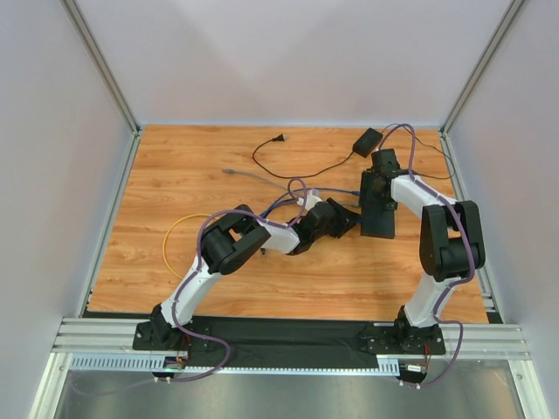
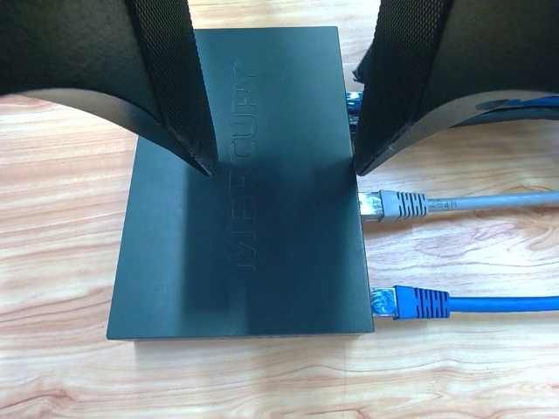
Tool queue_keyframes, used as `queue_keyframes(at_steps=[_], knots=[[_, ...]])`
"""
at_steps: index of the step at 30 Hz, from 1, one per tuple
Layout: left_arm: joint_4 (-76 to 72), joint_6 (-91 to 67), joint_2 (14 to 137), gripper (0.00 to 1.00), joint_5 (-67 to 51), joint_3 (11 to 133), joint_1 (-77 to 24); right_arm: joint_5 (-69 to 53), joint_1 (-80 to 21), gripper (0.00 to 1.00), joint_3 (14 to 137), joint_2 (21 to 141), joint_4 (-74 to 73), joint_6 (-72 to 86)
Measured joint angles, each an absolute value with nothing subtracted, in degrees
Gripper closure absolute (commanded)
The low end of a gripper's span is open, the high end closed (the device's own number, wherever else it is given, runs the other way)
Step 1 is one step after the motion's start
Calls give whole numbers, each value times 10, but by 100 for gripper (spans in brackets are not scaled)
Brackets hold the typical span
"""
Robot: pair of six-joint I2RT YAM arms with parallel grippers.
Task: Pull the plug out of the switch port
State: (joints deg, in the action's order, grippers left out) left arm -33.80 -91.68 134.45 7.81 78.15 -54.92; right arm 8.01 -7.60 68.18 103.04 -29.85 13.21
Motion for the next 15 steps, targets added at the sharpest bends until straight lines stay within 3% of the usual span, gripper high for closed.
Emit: queue_keyframes(at_steps=[15], knots=[[-312,-933,1353,57,53,806,-542,78,-76,36,682,1031,-298,132]])
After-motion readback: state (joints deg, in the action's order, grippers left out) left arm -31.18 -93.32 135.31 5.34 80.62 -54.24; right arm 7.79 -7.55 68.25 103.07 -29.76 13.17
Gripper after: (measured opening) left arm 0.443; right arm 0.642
